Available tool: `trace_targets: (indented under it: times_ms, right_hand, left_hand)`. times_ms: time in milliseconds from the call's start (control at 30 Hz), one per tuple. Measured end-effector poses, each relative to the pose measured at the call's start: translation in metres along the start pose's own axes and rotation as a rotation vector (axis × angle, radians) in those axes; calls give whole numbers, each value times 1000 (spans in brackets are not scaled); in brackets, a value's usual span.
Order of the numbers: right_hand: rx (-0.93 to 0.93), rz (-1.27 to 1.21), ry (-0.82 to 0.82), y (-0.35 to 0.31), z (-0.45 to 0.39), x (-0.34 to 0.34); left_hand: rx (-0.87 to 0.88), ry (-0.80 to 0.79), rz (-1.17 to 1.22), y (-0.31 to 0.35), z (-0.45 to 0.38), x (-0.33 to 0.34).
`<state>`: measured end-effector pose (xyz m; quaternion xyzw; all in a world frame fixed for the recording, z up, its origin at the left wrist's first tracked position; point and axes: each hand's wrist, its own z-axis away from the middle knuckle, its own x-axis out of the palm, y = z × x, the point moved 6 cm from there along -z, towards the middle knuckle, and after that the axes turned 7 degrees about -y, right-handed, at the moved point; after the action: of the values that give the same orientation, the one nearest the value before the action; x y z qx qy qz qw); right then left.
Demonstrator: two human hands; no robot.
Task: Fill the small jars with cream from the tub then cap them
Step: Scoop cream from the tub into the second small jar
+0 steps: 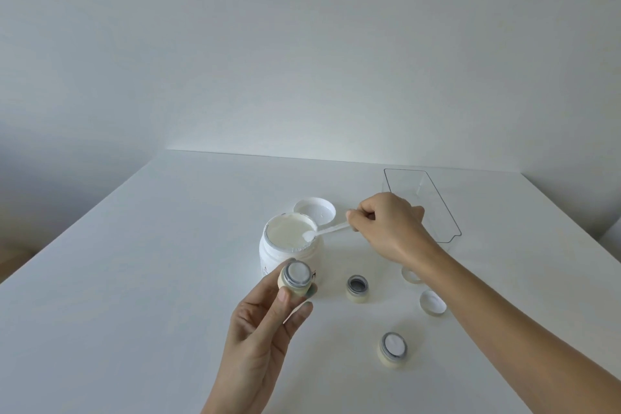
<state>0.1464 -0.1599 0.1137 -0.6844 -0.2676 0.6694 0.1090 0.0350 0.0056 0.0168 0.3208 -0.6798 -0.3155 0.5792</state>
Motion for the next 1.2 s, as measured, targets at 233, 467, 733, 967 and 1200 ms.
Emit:
trace_targets:
  times_ms: [233,467,733,967,1200]
  right_hand:
    - [46,-60,-56,4,-2,0]
    - [61,-77,-65,8,3,-16]
    - [98,-400,6,53,21,-32]
    - [174,-626,126,113,47,-18]
    - [56,-773,216,125,59,-13]
  left_hand:
    - [35,25,-11,-1,1,-2]
    - [53,11,-25,-1,0,-3]
    - [47,-60,-245,-8,0,0]
    - [-118,-130,-660,-35,2,18]
    - [-48,-163,-1140,-38,5,38]
